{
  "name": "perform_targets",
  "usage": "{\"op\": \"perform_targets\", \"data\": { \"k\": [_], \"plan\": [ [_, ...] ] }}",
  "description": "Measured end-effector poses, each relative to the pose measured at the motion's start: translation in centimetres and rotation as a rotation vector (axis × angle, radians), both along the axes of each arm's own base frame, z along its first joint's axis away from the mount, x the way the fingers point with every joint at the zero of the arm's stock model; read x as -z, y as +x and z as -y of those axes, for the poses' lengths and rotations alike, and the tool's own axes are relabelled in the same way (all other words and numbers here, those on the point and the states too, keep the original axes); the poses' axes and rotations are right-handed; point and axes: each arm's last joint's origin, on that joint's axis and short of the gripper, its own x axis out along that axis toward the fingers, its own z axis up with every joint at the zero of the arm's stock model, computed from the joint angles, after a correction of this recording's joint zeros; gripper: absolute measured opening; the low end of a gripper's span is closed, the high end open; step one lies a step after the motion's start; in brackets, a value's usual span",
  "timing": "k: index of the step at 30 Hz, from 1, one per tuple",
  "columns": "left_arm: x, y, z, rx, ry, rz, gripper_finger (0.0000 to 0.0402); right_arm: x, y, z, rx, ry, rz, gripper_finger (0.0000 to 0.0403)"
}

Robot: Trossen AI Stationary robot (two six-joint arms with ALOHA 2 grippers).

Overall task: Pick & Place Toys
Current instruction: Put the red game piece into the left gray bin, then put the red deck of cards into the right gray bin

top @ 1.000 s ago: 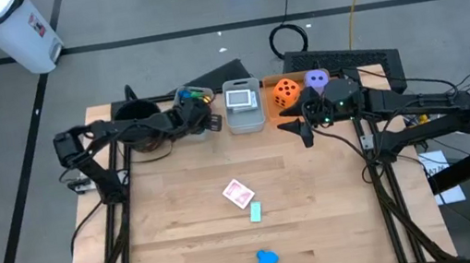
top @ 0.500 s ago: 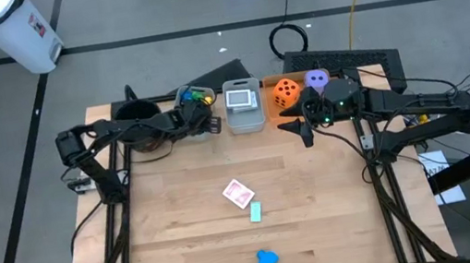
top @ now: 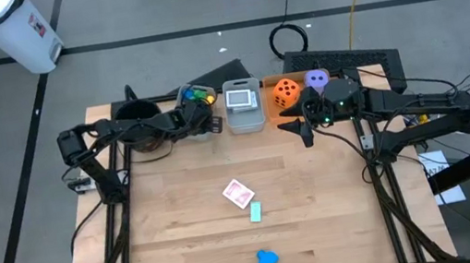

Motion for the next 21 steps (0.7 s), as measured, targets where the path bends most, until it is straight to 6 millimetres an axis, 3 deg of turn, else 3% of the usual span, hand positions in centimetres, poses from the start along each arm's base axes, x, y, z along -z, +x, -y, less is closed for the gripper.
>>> {"op": "perform_targets", "data": {
  "k": [13,21],
  "plan": [
    [-0.1,0.0,0.0,0.017,-0.013,0.013,0.0228,0.0,0.0,0.0,0.000,0.000,0.000,0.0210],
    [-3.0,-0.6,0.3,0.104,0.015,0.099,0.0230,0.0,0.0,0.0,-0.001,-0.001,0.001,0.0210]
  ]
}}
